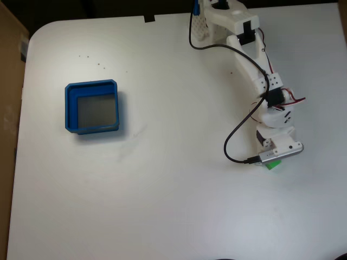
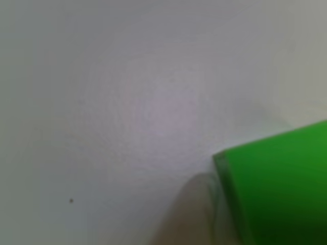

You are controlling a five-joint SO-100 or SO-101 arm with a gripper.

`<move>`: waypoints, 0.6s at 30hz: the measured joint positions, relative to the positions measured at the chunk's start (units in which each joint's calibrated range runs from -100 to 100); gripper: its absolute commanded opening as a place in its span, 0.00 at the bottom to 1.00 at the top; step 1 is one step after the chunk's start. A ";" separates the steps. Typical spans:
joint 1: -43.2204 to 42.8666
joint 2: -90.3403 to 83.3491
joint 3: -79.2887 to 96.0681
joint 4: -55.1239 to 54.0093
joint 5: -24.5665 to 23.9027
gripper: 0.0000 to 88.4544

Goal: Pick up green cube and drop it in the blue box

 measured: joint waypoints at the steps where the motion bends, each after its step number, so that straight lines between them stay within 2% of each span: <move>1: 0.00 0.00 0.00 0.00 0.00 0.24; 18: 0.14 0.00 0.00 0.00 -0.15 0.14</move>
